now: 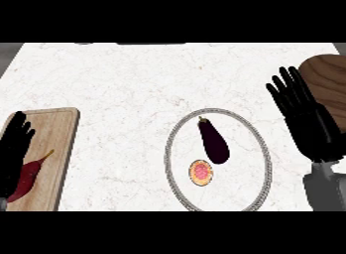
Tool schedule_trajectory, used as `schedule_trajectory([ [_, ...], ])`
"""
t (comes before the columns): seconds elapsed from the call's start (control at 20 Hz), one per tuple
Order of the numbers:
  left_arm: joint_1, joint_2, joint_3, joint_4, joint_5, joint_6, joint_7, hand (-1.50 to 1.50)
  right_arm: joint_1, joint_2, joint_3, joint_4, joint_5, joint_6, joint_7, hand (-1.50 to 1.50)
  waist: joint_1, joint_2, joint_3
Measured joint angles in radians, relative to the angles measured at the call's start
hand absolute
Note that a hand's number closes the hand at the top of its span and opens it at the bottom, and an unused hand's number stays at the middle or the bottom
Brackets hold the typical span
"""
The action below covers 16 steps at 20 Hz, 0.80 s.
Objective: Pick the eggplant from the placemat and place it in the bowl
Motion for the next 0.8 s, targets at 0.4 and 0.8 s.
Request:
schedule_trajectory([
  [0.4, -0.154, 0.04, -0.045, -0.06, -0.111, -0.027, -0.073, 0.0, -0.181, -0.09, 0.1, 0.17, -0.003, 0.274, 0.037, -1.5, 0.053, 0.044, -0.013],
  [0.8, -0.271, 0.0, -0.12, -0.034, -0.193, -0.022, -0.08, 0.0, -0.343, -0.194, 0.066, 0.492, 0.053, 0.606, -0.206, -1.5, 0.058, 0.058, -0.012],
])
